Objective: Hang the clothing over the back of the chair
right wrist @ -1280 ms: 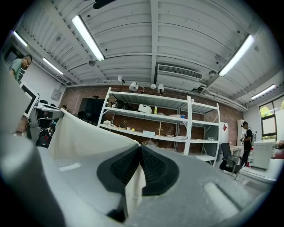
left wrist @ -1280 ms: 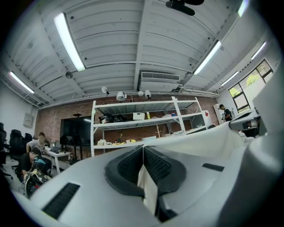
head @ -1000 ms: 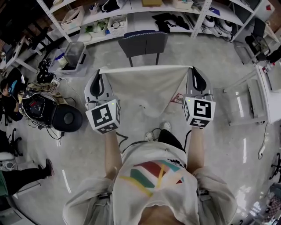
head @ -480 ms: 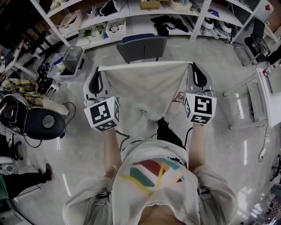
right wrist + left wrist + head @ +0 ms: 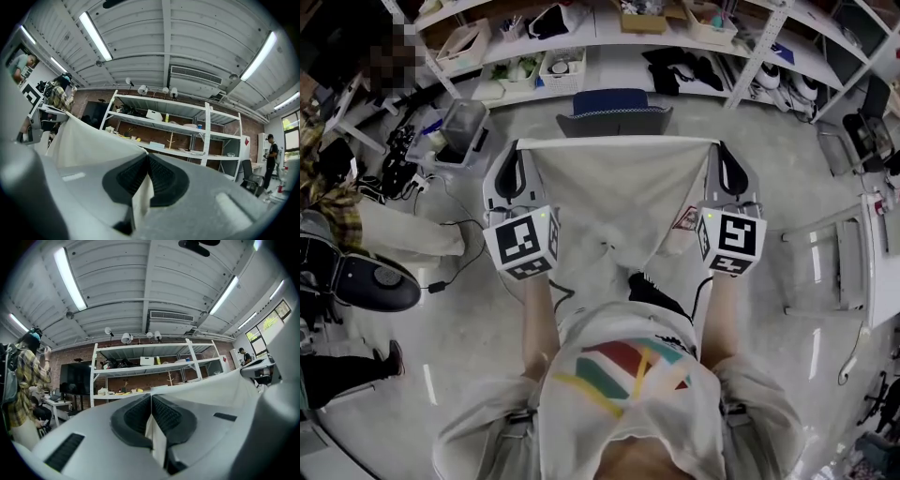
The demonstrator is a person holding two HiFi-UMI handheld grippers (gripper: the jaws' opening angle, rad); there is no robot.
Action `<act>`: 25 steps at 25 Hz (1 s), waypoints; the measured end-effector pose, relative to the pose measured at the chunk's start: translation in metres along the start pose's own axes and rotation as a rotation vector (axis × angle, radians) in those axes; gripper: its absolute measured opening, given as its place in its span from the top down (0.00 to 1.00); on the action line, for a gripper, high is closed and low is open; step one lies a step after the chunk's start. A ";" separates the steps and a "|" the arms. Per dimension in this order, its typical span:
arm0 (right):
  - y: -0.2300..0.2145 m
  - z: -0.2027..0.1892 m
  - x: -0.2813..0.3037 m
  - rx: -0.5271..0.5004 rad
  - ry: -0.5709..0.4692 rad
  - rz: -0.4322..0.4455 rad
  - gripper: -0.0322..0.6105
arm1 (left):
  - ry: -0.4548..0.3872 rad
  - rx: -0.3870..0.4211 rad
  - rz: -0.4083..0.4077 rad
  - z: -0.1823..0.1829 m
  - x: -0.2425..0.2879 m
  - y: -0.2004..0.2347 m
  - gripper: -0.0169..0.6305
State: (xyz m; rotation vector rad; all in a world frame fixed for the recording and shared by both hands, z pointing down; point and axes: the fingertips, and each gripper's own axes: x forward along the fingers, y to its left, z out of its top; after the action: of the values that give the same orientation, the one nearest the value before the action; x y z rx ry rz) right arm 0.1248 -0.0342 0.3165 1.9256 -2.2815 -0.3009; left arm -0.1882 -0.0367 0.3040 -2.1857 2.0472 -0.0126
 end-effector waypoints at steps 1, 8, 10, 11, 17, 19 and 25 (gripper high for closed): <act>-0.004 -0.002 0.010 -0.004 0.003 0.007 0.94 | 0.001 0.002 0.003 -0.001 0.011 -0.002 0.95; -0.043 -0.003 0.092 -0.016 -0.025 0.056 0.94 | -0.030 0.018 0.065 0.005 0.092 -0.019 0.95; -0.053 -0.001 0.115 -0.016 -0.035 0.070 0.94 | -0.041 0.022 0.077 0.009 0.116 -0.023 0.95; -0.057 0.001 0.127 -0.017 -0.042 0.077 0.94 | -0.047 0.025 0.082 0.012 0.127 -0.023 0.95; -0.078 0.009 0.175 -0.007 -0.055 0.090 0.94 | -0.057 0.034 0.086 0.024 0.176 -0.029 0.95; -0.081 0.009 0.184 -0.001 -0.053 0.091 0.94 | -0.054 0.037 0.083 0.024 0.186 -0.029 0.95; -0.084 0.002 0.201 0.014 -0.024 0.081 0.94 | -0.020 0.037 0.067 0.016 0.207 -0.029 0.95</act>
State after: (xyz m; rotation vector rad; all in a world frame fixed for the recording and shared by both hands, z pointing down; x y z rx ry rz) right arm 0.1703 -0.2456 0.2898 1.8393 -2.3757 -0.3003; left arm -0.1427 -0.2385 0.2721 -2.0857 2.0907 -0.0210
